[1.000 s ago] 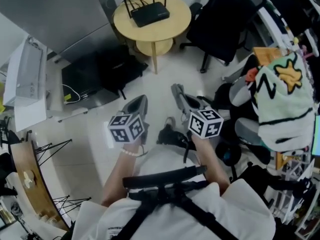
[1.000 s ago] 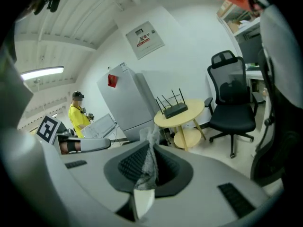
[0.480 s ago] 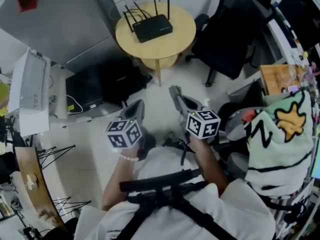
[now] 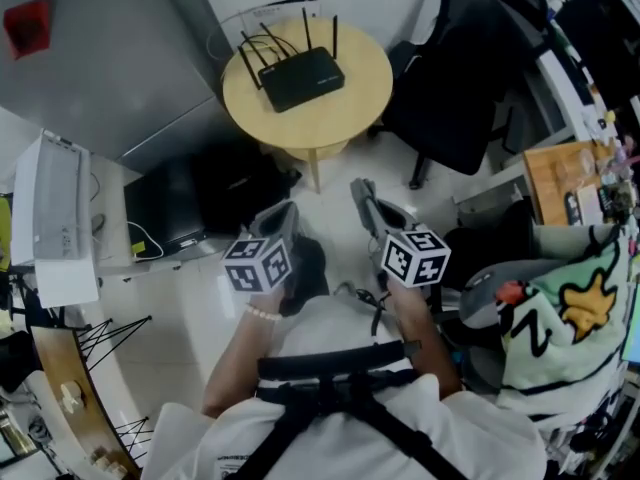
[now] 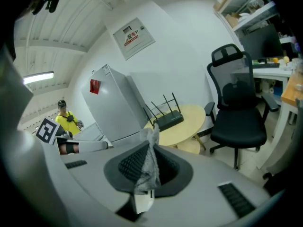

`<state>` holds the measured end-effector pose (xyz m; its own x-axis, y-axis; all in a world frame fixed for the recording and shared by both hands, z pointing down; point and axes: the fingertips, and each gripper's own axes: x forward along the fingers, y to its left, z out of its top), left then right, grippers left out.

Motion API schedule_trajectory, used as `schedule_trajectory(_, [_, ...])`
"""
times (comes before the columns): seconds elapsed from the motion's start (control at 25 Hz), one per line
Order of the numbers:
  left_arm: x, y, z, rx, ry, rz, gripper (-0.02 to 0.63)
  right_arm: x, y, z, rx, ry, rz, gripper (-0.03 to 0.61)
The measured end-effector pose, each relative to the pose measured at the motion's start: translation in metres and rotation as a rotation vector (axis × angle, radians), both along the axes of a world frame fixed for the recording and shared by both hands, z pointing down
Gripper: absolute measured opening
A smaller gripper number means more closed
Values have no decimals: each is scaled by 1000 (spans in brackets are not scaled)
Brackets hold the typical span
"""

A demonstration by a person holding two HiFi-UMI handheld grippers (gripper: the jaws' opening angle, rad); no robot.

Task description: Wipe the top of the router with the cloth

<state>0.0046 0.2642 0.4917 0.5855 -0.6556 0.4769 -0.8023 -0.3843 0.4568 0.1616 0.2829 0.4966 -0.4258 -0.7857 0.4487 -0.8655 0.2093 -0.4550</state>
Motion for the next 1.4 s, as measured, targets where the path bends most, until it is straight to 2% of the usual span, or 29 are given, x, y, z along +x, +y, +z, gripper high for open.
schedule_trajectory(0.2, [12,-68,-10,5,24,61,-3,11,-61,-8,-6,12,66,37])
schedule_trajectory(0.44, [-11,-150,-15,1,29,73,-3,-21,-143,-16,-6,18,54,37])
schedule_trajectory(0.68, [-33,-208,-5,-22,34,91,-3,-49,-206,-13,-19,32,55,37])
schedule_trajectory(0.96, [-43,-247,1,-28,45,138,-3,-66,-246,-9,-29,46,71,37])
schedule_trajectory(1.16, [-43,-262,8,-36,51,146,-3,-58,-265,-2,-40,57,91,37])
schedule_trajectory(1.4, [-36,-284,15,-46,57,134,-3,-52,-297,9,-59,71,69,37])
